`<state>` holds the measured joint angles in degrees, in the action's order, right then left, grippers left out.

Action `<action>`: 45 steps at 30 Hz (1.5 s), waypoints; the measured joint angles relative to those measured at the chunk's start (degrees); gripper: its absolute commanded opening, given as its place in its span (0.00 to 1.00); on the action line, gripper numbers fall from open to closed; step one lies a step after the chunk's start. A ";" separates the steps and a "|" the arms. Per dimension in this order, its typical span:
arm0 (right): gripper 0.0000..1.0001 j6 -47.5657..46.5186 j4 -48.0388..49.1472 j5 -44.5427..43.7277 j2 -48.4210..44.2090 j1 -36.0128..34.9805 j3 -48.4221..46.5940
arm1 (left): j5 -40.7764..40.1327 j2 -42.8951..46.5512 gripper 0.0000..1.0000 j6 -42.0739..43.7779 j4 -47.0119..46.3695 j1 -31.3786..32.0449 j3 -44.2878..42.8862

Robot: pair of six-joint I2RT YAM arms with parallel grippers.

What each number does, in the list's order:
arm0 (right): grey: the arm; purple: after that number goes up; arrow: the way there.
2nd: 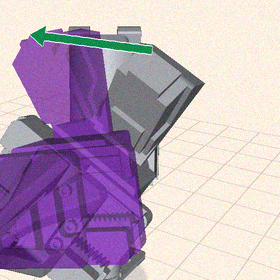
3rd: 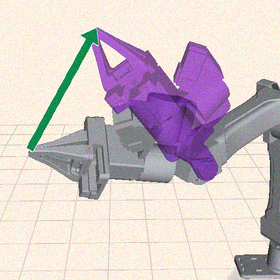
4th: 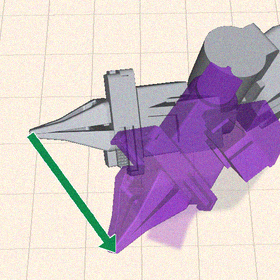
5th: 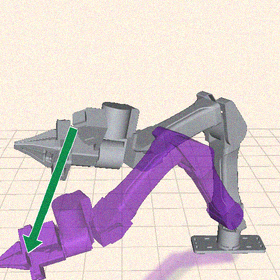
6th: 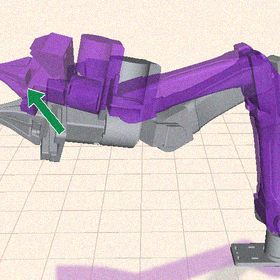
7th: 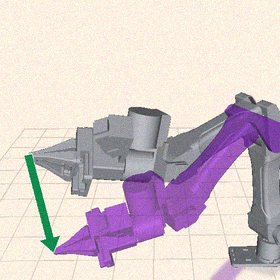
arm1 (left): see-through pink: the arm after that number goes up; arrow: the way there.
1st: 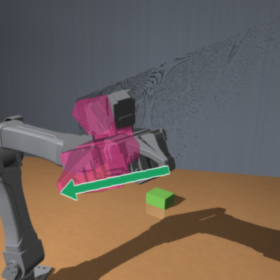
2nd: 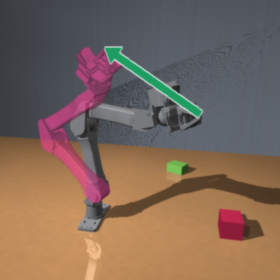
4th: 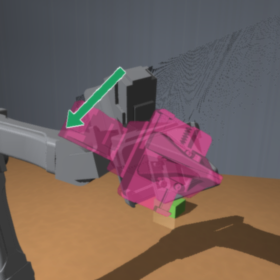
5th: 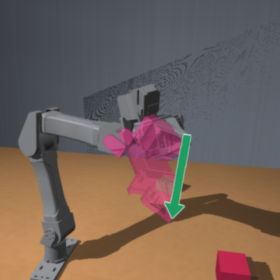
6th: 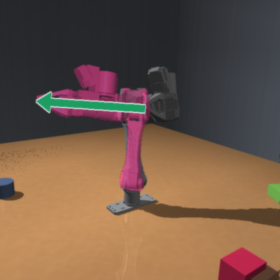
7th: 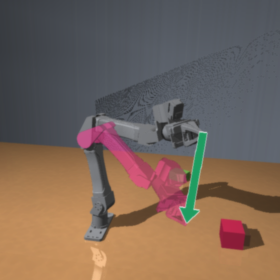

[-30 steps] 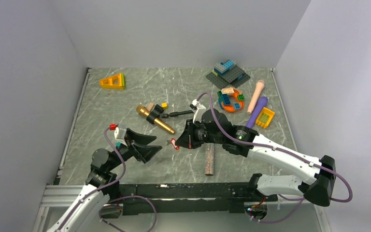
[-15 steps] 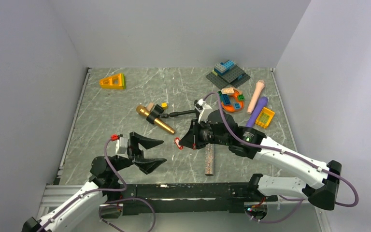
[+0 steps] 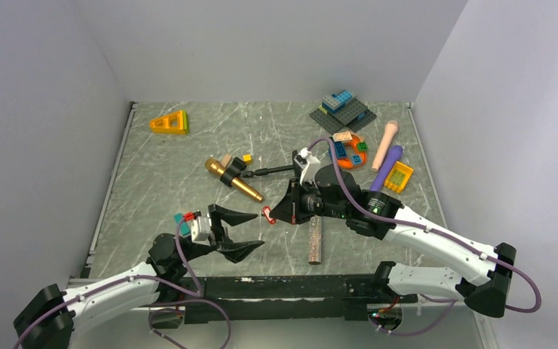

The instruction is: Remove the keys from the keyring

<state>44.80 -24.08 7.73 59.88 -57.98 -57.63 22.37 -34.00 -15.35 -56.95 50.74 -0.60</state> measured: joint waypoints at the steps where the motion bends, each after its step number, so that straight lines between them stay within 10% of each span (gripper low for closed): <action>1: 0.00 0.00 -0.02 0.00 0.00 0.00 0.00 | -0.94 -0.90 0.76 0.90 -0.44 0.70 0.00; 26: 0.00 0.90 0.09 1.33 -1.49 0.00 0.07 | -9.75 -12.22 0.60 9.29 -8.90 4.44 -1.84; 37: 0.00 1.70 0.68 2.01 -2.10 0.00 0.98 | -9.35 -13.53 0.02 10.64 -9.75 4.61 -4.02; 45: 0.00 1.86 1.33 2.73 -3.21 0.00 2.27 | -8.74 -12.72 0.00 11.28 -6.82 4.79 -4.96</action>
<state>46.65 -22.74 10.46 56.66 -57.98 -55.35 13.63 -46.72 -4.08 -63.77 55.53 -5.56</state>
